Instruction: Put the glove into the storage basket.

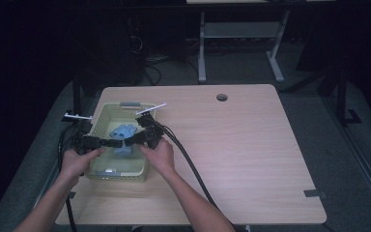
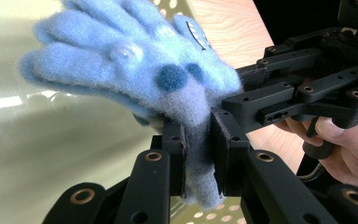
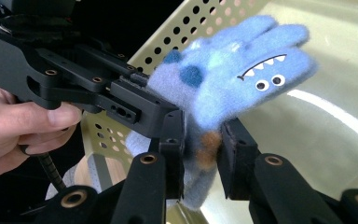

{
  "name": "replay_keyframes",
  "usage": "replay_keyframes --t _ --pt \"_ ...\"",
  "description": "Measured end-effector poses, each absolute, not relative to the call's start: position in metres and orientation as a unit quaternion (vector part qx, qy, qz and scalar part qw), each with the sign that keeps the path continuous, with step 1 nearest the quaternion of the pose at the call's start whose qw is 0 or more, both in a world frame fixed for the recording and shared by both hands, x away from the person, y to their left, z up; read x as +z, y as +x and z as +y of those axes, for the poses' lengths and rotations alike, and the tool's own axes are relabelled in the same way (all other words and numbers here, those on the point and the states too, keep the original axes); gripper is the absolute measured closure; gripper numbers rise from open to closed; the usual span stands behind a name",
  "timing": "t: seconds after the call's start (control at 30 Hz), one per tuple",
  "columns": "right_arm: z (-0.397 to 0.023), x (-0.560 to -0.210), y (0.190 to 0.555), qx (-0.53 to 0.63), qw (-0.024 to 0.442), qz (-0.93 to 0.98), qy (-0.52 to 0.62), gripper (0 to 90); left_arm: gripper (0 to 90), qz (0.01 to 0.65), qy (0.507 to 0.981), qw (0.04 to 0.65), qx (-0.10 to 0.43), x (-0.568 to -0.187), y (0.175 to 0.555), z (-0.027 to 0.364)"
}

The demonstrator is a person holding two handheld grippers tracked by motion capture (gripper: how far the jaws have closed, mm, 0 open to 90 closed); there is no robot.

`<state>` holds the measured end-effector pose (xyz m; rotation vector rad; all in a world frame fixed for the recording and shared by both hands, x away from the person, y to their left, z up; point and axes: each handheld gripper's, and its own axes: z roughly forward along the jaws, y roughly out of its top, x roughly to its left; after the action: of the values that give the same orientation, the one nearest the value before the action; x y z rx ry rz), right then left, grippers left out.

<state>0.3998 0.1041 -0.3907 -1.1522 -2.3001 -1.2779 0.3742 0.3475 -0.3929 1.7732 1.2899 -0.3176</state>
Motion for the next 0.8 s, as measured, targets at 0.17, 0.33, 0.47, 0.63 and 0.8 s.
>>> replay_keyframes --t 0.17,0.33,0.47,0.63,0.8 --pt "0.106 -0.395 0.402 -0.435 0.140 -0.794 -0.402 72.3 76.7 0.525 0.719 0.438 -0.125 -0.396 0.375 0.348" --pt "0.108 -0.397 0.403 -0.426 0.138 -0.797 -0.406 71.7 76.7 0.531 0.722 0.428 -0.119 -0.397 0.376 0.346" --pt "0.106 -0.395 0.404 -0.420 0.128 -0.799 -0.411 70.8 76.7 0.537 0.728 0.412 -0.110 -0.398 0.377 0.346" --pt "0.100 -0.391 0.404 -0.423 0.120 -0.797 -0.415 70.9 76.9 0.543 0.739 0.386 -0.100 -0.403 0.378 0.344" --pt "0.099 -0.389 0.400 -0.422 0.121 -0.801 -0.408 70.6 76.8 0.559 0.751 0.341 -0.086 -0.410 0.382 0.331"
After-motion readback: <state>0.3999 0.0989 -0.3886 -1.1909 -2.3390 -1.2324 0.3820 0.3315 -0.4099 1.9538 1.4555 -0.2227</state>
